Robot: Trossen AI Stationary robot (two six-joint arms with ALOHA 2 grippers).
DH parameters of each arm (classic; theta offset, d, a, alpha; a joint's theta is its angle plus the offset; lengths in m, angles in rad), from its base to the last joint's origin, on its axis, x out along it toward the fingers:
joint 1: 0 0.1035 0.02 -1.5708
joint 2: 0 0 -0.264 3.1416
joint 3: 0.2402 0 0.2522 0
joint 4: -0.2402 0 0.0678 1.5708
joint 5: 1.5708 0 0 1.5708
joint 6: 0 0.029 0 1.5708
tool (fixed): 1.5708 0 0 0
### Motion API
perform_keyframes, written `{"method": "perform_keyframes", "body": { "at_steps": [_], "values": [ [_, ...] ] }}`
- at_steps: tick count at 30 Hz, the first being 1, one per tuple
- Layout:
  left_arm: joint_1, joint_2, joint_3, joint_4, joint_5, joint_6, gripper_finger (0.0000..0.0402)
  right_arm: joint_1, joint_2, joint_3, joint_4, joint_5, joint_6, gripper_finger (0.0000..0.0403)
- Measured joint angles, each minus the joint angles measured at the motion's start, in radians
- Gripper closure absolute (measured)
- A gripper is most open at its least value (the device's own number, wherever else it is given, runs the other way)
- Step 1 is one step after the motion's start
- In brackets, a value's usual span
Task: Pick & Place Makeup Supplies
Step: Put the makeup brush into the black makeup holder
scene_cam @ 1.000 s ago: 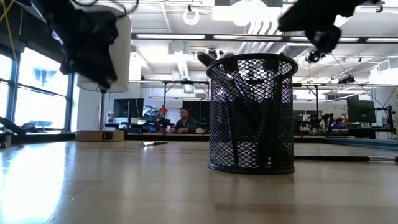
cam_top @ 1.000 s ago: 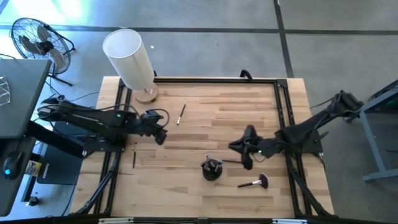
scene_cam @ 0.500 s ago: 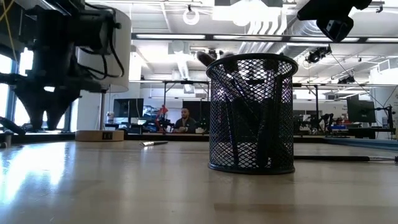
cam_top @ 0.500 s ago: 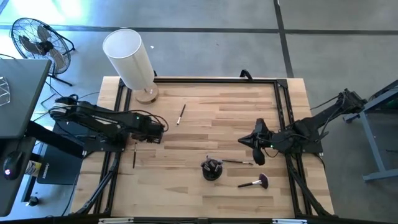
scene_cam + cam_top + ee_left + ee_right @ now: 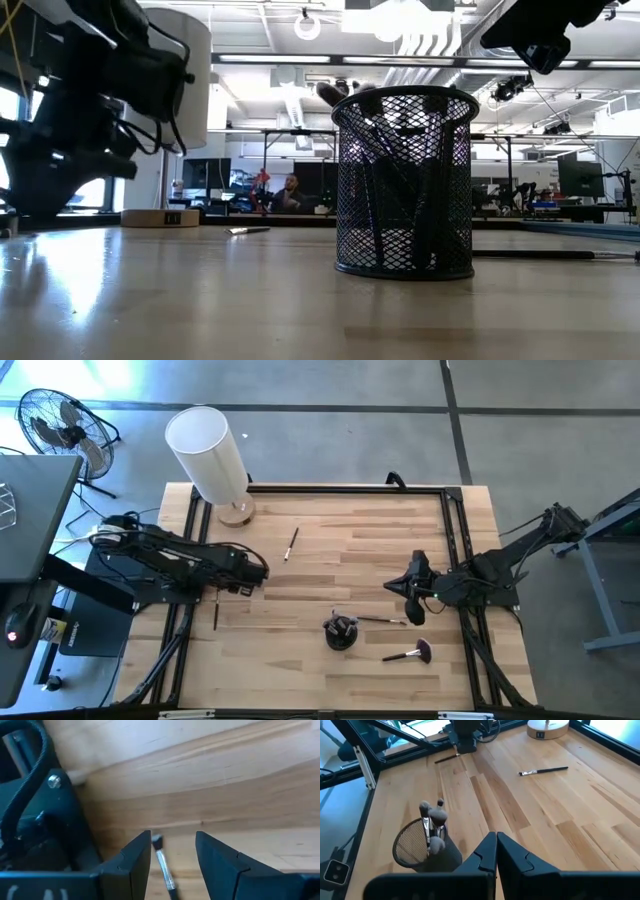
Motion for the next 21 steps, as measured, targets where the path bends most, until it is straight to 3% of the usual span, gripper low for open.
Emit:
{"method": "perform_keyframes", "body": {
  "at_steps": [13,21],
  "values": [
    [0.001,-0.013,-0.132,0.147,0.130,0.091,0.0250,0.000,0.000,0.000,-0.022,0.026,0.000,0.0399],
    [0.001,-0.009,-0.114,0.154,0.105,0.138,0.0274,0.000,0.000,0.000,-0.039,0.052,0.000,0.0401]
  ]
}}
